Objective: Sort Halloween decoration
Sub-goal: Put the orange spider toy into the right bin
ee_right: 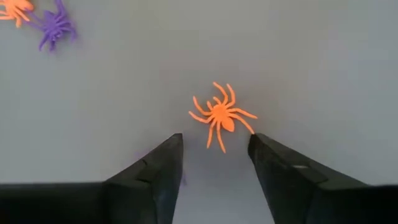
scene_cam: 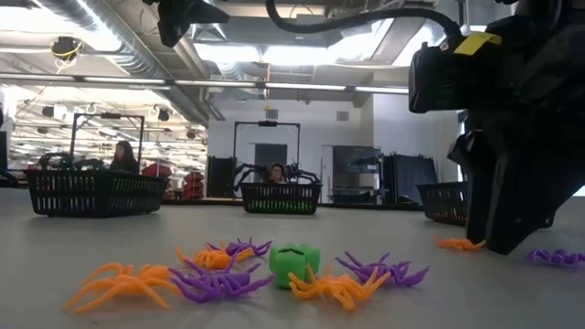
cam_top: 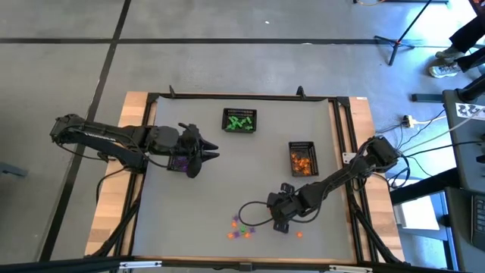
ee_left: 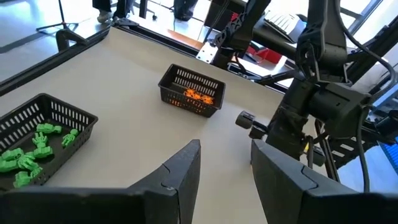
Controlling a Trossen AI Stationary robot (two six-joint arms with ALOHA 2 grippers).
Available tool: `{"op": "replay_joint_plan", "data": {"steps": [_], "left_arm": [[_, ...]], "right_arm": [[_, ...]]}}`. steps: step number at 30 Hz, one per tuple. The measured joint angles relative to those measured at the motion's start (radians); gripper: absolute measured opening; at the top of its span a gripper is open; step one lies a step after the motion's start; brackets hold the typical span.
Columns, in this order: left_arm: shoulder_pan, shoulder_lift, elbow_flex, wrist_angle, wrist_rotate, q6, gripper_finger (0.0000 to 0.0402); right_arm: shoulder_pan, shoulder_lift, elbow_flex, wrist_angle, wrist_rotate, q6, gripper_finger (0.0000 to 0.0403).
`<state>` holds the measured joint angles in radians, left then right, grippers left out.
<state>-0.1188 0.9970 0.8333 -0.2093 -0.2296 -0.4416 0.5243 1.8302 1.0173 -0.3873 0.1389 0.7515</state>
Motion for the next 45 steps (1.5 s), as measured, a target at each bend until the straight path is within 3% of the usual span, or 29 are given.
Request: {"op": "replay_joint_plan", "data": {"steps": [19, 24, 29, 35, 40, 45], "left_arm": [[0.000, 0.000, 0.000, 0.000, -0.024, 0.000, 0.0133], [0.000, 0.000, 0.000, -0.001, -0.024, -0.001, 0.0134], [0.000, 0.000, 0.000, -0.003, -0.024, -0.001, 0.0134], [0.001, 0.000, 0.000, -0.005, -0.028, -0.001, 0.0134], [0.001, 0.000, 0.000, -0.006, -0.047, 0.000, 0.0134], [0.000, 0.000, 0.000, -0.006, -0.047, -0.001, 0.0134]], "right_arm": [[-0.036, 0.004, 0.008, 0.024, -0.012, 0.003, 0.0005], [-0.055, -0.009, 0.008, 0.011, -0.042, 0.011, 0.0002], [-0.056, -0.086, 0.005, -0.080, 0.010, 0.045, 0.0001], [-0.062, -0.272, 0.005, -0.267, 0.158, 0.132, 0.0001], [-0.094, -0.450, -0.005, -0.540, 0.310, 0.260, 0.0001], [-0.151, -0.603, -0.087, -0.673, 0.279, 0.326, 0.0000]]}}
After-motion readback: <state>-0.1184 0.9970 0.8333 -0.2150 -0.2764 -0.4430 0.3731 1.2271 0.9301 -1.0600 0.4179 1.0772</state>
